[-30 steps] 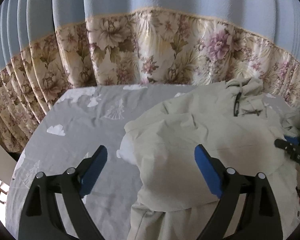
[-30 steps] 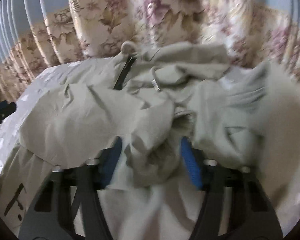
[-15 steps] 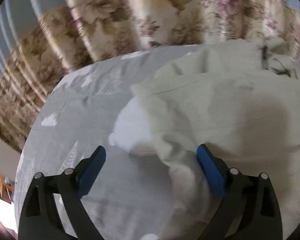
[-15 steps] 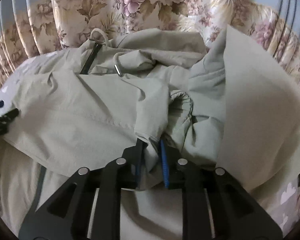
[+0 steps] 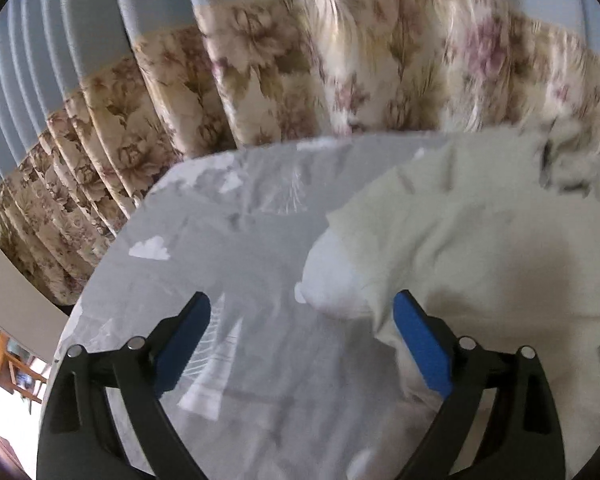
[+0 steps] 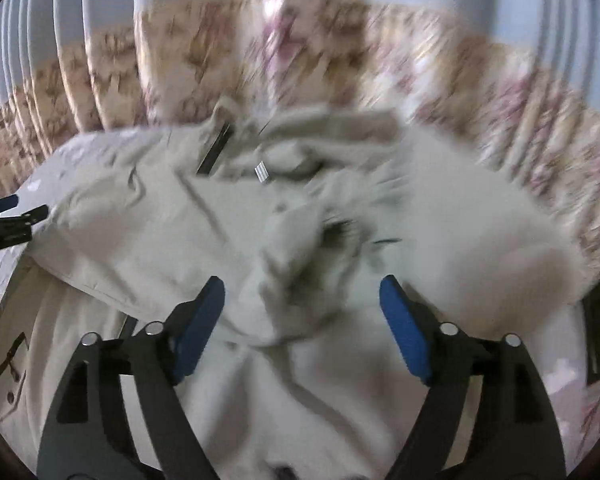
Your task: Fold large clothes
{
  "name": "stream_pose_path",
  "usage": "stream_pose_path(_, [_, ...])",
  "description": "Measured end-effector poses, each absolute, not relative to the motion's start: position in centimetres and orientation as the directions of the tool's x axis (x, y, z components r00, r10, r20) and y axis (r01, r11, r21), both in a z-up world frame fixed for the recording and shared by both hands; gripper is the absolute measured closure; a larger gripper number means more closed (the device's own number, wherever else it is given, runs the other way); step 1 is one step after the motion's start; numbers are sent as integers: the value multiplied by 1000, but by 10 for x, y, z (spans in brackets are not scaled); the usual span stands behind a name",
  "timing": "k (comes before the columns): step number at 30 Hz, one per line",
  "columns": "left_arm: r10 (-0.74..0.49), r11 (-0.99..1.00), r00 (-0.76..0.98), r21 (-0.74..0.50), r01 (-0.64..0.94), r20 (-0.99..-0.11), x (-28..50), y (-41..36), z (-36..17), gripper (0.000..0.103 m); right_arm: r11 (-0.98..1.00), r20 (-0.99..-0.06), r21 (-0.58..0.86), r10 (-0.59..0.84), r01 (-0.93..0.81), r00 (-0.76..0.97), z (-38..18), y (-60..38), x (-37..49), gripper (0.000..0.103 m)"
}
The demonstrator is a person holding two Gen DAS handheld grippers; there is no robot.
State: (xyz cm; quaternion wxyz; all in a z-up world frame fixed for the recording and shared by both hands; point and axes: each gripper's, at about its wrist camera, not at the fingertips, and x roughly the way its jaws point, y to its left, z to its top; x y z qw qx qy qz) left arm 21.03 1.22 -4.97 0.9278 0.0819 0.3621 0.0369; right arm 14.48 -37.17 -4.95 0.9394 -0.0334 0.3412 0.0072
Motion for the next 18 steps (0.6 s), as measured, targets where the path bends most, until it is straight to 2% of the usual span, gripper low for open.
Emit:
stream_pose_path(2, [91, 988, 761, 153, 12, -642, 194, 9, -30, 10, 999, -628, -45, -36, 10, 778, -40, -394, 123, 20])
stream_pose_path(5, [38, 992, 787, 119, 46, -615, 168, 2, -7, 10, 997, -667, -67, -67, 30, 742, -47, -423, 98, 18])
stream_pose_path(13, [-74, 989, 796, 56, 135, -600, 111, -27, 11, 10, 997, -751, -73, -72, 27, 656, -100, -447, 62, 19])
stream_pose_path(14, [-82, 989, 794, 52, 141, -602, 107, -31, 11, 10, 995, -759, -89, -90, 34, 645, -105, -446, 64, 24])
stream_pose_path(15, [-93, 987, 791, 48, 152, -605, 102, -35, 11, 10, 994, -767, -99, -104, 43, 633, -110, -447, 66, 37])
stream_pose_path(16, [-100, 986, 788, 46, 161, -608, 98, -37, 11, 10, 994, -771, -96, -112, 59, 627, -113, -450, 67, 42])
stream_pose_path(18, [-108, 984, 787, 46, 171, -608, 90, -40, 10, 10, 994, -769, -84, -108, 68, 630, -111, -454, 68, 60])
